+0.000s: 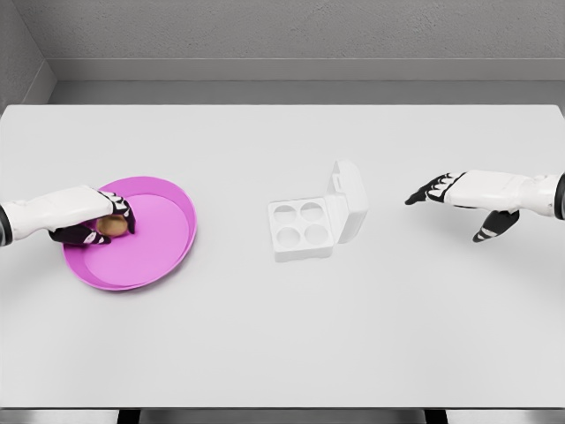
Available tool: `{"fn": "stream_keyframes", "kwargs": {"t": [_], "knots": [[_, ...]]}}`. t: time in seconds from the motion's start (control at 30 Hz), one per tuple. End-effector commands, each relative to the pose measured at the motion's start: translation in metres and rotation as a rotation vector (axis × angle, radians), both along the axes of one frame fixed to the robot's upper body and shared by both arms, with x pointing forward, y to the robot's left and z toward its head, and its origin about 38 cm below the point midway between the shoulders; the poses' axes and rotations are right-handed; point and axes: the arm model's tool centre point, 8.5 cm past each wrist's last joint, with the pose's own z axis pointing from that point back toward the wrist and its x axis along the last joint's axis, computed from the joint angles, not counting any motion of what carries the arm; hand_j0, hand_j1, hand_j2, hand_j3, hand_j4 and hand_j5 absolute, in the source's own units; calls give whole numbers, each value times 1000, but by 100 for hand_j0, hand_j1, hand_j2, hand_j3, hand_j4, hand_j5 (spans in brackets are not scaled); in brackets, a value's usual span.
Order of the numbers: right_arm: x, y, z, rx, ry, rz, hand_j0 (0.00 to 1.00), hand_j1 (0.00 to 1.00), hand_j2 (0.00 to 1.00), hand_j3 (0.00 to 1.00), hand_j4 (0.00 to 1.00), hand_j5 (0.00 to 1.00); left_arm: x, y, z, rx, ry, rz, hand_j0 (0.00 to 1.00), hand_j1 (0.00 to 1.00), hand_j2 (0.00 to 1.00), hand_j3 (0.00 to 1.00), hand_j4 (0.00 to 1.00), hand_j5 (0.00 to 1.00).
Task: Pack egg into the box and close the box lid
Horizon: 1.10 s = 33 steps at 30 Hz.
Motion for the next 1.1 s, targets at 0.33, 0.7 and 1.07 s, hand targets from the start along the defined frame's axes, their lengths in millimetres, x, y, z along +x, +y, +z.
{"fn": "stream_keyframes", "kwargs": {"t": [0.33, 0.7, 1.07], "knots": [[0, 0, 1, 5, -1, -3, 100, 100, 100, 100, 100, 100, -3, -16, 11, -18, -31, -51, 33, 33, 33, 33, 33, 33], [1, -1, 3, 2, -5, -4, 100, 100, 100, 100, 100, 100, -5, -32, 22, -34, -66, -95, 32, 32, 32, 32, 32, 32], [1, -2, 5, 1, -9, -5, 100, 100, 100, 100, 100, 100, -5, -53, 27, -95, -84, -134, 32, 32, 32, 32, 32, 32]]}}
